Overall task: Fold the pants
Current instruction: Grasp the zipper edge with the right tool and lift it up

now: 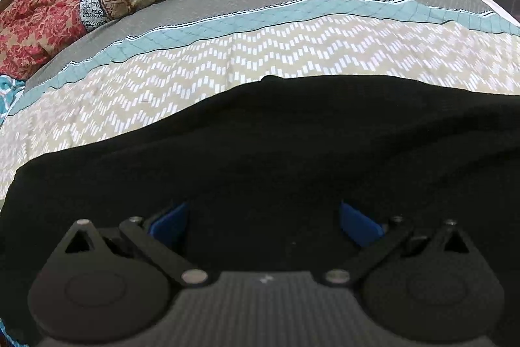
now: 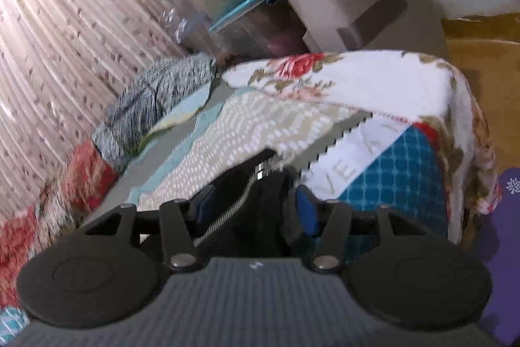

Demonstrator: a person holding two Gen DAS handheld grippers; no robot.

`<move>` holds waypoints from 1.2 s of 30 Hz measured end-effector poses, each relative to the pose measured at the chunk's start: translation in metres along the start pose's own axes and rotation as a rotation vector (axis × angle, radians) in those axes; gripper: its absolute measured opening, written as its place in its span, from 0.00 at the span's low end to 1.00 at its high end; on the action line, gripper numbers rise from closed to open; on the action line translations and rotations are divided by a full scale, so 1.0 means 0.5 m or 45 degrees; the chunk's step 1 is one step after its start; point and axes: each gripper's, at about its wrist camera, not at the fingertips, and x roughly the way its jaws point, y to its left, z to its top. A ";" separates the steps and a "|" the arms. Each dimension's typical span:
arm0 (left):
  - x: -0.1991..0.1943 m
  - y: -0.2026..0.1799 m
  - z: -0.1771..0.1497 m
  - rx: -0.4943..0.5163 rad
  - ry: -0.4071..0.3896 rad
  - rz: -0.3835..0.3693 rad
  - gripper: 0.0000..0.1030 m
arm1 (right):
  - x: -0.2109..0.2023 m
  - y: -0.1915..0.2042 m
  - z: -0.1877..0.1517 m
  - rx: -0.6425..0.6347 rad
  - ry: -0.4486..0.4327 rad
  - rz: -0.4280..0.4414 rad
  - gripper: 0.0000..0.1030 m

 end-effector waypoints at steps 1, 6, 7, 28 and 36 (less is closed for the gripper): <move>0.000 0.001 0.001 -0.003 0.003 0.001 1.00 | 0.003 0.021 0.001 -0.083 -0.002 -0.042 0.07; 0.001 -0.003 0.002 -0.002 0.006 0.016 1.00 | -0.048 0.145 0.065 -0.263 -0.113 0.286 0.06; 0.001 -0.004 0.002 -0.003 0.007 0.019 1.00 | -0.062 0.166 0.087 -0.257 -0.144 0.384 0.06; 0.018 -0.015 0.014 -0.008 0.032 0.037 1.00 | 0.033 -0.043 0.043 0.207 0.110 0.189 0.52; 0.015 -0.016 0.011 -0.006 0.033 0.039 1.00 | 0.051 -0.031 0.007 0.277 0.128 0.151 0.52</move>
